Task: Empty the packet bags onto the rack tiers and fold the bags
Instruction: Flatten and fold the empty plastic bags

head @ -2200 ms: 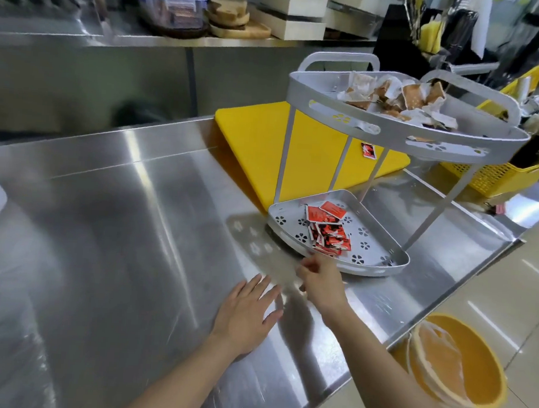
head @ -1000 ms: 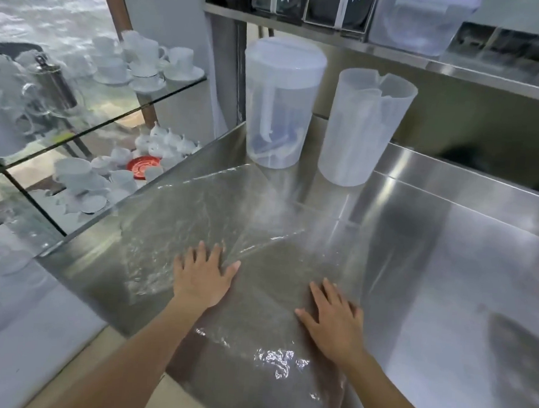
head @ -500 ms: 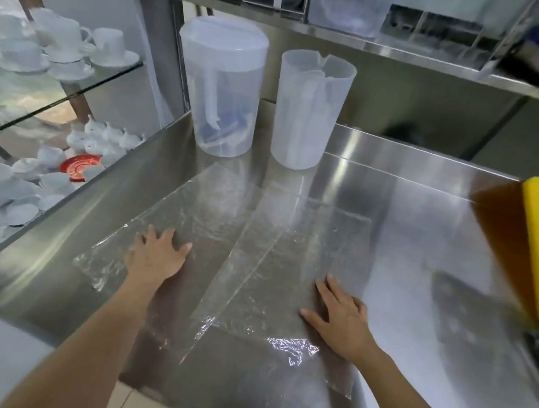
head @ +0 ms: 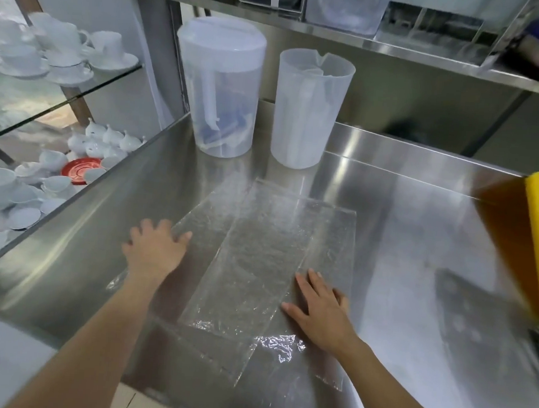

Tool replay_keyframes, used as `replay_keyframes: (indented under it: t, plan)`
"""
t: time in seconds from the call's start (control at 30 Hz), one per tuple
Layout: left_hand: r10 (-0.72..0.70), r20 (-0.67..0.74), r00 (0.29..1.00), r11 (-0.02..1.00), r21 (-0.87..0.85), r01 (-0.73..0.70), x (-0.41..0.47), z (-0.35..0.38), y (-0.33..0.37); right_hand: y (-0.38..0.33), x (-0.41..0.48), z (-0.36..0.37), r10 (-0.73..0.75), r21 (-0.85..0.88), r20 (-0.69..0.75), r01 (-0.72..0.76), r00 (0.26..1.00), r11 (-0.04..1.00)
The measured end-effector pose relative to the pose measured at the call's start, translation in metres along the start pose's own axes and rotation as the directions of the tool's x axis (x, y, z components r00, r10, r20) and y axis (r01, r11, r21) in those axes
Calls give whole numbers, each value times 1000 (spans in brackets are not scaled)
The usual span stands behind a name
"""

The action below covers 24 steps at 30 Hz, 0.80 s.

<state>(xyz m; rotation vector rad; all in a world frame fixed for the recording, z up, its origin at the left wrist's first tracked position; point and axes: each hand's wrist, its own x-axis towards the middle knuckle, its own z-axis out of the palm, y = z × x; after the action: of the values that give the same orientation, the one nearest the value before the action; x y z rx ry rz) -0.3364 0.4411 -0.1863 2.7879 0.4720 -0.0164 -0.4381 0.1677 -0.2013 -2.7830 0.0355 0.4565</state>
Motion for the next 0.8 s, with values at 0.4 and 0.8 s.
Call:
replay_keyframes:
  t: [0.4, 0.8]
  plan:
    - [-56, 532, 845, 936, -266, 230, 6, -8, -8, -48, 20, 6, -125, -53, 77, 129, 989, 990]
    - [135, 738, 661, 566, -605, 560, 8, 9, -17, 0, 22, -13, 507, 742, -230, -187, 831, 643]
